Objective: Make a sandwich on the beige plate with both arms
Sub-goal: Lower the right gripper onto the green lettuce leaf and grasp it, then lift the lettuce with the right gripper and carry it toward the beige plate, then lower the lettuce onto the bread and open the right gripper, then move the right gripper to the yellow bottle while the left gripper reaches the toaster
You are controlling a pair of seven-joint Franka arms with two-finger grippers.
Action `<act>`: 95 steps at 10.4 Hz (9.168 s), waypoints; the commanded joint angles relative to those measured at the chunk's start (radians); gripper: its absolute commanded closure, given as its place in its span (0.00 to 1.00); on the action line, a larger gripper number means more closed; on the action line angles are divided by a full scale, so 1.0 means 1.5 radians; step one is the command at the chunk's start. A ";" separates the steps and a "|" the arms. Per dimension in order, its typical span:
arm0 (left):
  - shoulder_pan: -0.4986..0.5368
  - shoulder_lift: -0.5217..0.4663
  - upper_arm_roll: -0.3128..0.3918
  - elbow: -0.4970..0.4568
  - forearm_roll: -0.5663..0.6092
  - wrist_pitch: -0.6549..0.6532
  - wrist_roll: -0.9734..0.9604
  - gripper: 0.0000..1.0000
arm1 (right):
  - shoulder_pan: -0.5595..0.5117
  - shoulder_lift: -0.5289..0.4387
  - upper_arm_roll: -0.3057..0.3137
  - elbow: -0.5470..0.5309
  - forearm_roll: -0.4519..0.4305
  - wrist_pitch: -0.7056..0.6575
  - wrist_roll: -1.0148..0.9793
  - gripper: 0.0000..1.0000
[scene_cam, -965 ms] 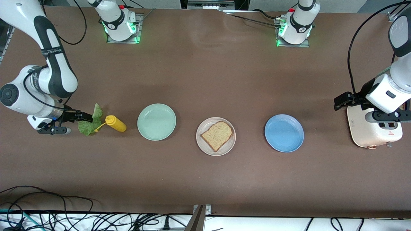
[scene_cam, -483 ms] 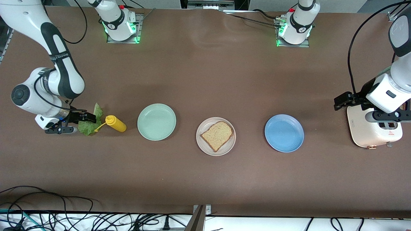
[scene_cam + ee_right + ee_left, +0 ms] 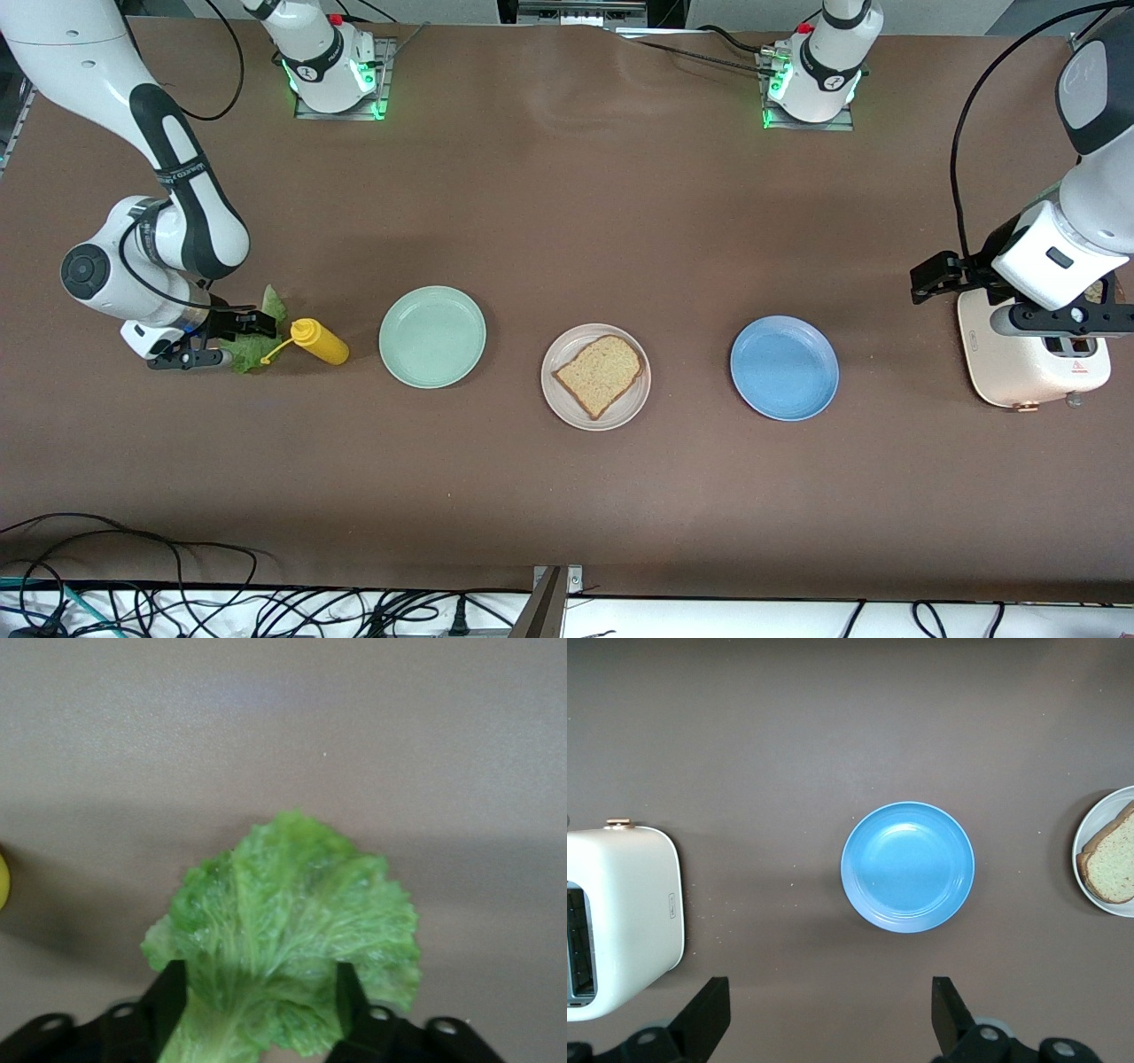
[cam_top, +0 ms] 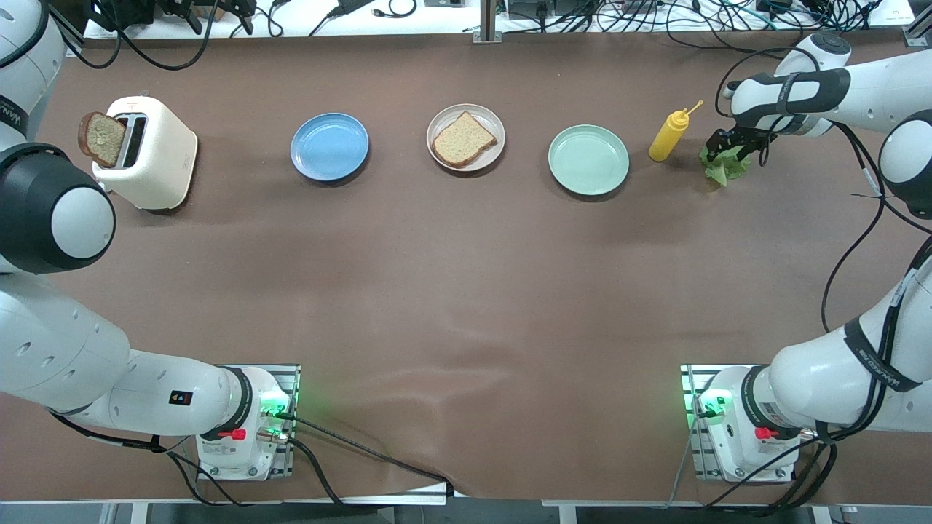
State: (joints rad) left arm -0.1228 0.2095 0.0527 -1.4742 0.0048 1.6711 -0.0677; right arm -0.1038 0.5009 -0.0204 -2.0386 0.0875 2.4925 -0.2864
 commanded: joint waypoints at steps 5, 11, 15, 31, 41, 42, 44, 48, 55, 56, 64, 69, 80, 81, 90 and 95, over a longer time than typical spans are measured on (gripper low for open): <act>-0.007 0.006 0.006 0.011 0.021 0.007 0.013 0.00 | -0.005 -0.048 0.002 -0.003 0.009 -0.045 -0.026 1.00; -0.008 0.007 0.006 0.012 0.020 0.008 0.013 0.00 | -0.004 -0.058 0.016 0.018 0.009 -0.072 -0.032 0.14; -0.008 0.007 0.006 0.012 0.020 0.008 0.013 0.00 | -0.004 -0.027 0.025 0.018 0.013 -0.016 -0.047 0.00; -0.007 0.011 0.006 0.012 0.020 0.010 0.013 0.00 | -0.009 0.012 0.026 0.012 0.016 0.032 -0.120 1.00; -0.007 0.012 0.007 0.012 0.020 0.010 0.013 0.00 | -0.004 -0.195 0.029 0.091 0.006 -0.345 -0.119 1.00; -0.007 0.012 0.007 0.012 0.020 0.010 0.013 0.00 | 0.000 -0.200 0.032 0.118 0.007 -0.379 -0.118 1.00; -0.006 0.012 0.008 0.012 0.020 0.010 0.014 0.00 | 0.033 -0.186 0.042 0.201 0.006 -0.436 -0.051 1.00; -0.006 0.012 0.008 0.012 0.020 0.010 0.014 0.00 | 0.170 -0.082 0.042 0.375 0.012 -0.466 0.161 1.00; -0.007 0.012 0.008 0.012 0.020 0.010 0.014 0.00 | 0.417 0.192 0.002 0.677 0.028 -0.381 0.606 1.00; -0.007 0.012 0.008 0.012 0.020 0.010 0.014 0.00 | 0.434 0.212 0.003 0.680 0.046 -0.338 0.661 1.00; -0.007 0.012 0.008 0.012 0.020 0.010 0.013 0.00 | 0.532 0.322 0.004 0.686 0.045 -0.079 0.930 1.00; -0.006 0.017 0.008 0.017 0.020 0.011 0.014 0.00 | 0.538 0.293 0.003 0.546 0.033 -0.021 0.923 1.00; -0.005 0.022 0.008 0.022 0.021 0.013 0.013 0.00 | 0.546 0.294 -0.011 0.557 0.086 0.041 0.932 1.00; -0.005 0.021 0.008 0.022 0.021 0.013 0.013 0.00 | 0.546 0.297 -0.011 0.557 0.086 0.047 0.933 1.00; -0.005 0.022 0.008 0.022 0.020 0.013 0.013 0.00 | 0.551 0.298 -0.027 0.552 0.066 0.057 0.908 0.00; -0.005 0.022 0.008 0.022 0.021 0.013 0.013 0.00 | 0.485 0.126 -0.013 0.348 0.070 0.021 0.742 0.00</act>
State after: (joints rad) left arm -0.1240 0.2309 0.0602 -1.4665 0.0065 1.6927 -0.0637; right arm 0.6683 0.8544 -0.0642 -1.3153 0.1915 2.5542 0.9409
